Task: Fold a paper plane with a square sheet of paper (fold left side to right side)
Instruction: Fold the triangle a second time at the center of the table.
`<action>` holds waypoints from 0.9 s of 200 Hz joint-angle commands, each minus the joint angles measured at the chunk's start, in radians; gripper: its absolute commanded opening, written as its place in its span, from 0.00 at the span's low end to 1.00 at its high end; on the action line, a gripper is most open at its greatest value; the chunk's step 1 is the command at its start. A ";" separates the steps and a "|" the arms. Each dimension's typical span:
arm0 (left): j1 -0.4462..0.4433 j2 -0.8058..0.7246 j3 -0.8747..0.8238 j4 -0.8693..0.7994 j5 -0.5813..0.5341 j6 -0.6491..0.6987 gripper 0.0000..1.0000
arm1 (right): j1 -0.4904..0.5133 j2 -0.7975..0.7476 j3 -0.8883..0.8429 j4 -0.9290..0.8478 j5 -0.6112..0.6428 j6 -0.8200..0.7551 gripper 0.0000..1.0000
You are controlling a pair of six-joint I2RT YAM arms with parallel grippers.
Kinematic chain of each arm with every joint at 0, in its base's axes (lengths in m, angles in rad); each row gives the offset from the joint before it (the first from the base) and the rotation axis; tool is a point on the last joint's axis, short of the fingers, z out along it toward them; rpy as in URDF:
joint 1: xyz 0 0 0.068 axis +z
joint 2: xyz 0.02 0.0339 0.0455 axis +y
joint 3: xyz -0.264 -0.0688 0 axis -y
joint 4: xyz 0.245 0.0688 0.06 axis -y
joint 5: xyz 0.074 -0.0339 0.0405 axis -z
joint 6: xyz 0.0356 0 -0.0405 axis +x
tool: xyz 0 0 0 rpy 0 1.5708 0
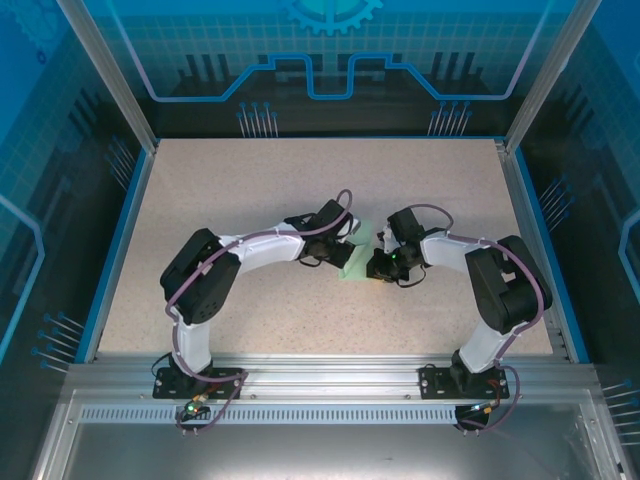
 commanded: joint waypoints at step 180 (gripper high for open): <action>0.036 0.106 0.088 -0.044 -0.014 0.045 0.06 | 0.026 0.057 0.018 -0.085 0.034 -0.024 0.14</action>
